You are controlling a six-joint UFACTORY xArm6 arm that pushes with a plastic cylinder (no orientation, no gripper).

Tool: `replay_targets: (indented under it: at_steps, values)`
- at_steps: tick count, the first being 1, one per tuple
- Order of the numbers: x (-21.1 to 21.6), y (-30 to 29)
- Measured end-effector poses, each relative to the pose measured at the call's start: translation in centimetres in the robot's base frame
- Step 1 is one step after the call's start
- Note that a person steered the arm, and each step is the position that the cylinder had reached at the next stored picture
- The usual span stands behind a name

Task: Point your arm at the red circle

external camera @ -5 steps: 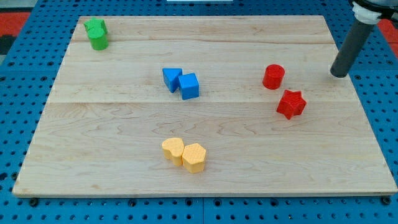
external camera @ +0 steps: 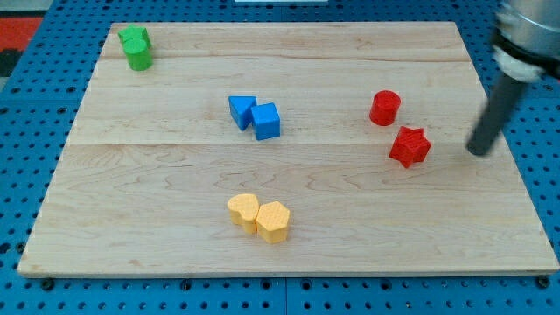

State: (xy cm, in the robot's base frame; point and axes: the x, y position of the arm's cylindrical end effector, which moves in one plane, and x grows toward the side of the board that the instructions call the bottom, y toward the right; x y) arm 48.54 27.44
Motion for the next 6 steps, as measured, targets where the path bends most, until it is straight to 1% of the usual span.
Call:
replay_targets:
  at_steps: [1, 2, 3, 4, 6]
  values:
    - [6.2, -3.6]
    - [8.2, -11.8]
    - [7.3, -18.5]
    - [5.5, -19.7]
    - [0.3, -17.6]
